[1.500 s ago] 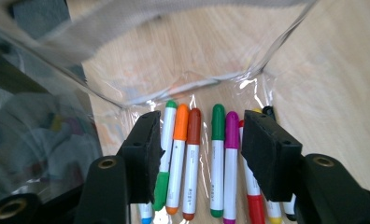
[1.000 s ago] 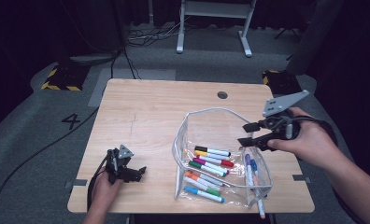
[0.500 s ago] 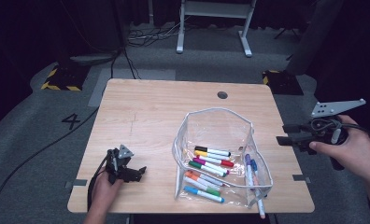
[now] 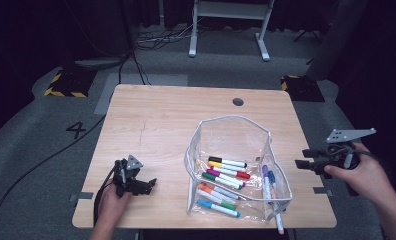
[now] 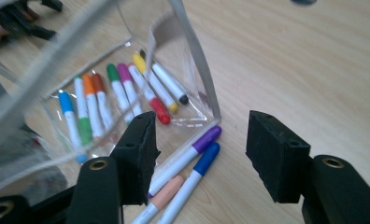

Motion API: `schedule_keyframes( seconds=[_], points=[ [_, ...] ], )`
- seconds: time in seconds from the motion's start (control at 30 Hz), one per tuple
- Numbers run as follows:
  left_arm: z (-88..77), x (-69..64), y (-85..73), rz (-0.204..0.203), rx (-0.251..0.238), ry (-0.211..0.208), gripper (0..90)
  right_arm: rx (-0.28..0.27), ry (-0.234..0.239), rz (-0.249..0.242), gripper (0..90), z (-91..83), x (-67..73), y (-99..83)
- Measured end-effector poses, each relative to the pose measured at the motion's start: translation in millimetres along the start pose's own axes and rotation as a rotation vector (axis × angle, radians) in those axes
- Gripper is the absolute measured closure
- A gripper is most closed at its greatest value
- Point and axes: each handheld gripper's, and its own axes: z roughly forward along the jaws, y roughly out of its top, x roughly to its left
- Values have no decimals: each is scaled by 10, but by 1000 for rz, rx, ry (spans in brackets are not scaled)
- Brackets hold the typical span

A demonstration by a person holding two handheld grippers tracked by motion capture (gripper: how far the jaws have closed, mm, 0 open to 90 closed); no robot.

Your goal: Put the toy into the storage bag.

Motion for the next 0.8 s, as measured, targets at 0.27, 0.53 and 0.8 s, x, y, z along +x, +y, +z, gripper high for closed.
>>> schedule_keyframes(
  seconds=[0.27,0.53,0.8],
  points=[
    [0,-1,0,-2,0,-1,0,80,22,48,436,564,-68,-466],
    [0,-1,0,-1,0,-1,0,152,16,55,436,933,-94,-767],
    [-2,-1,1,-1,4,0,0,174,27,67,438,1070,-92,-888]
  ],
)
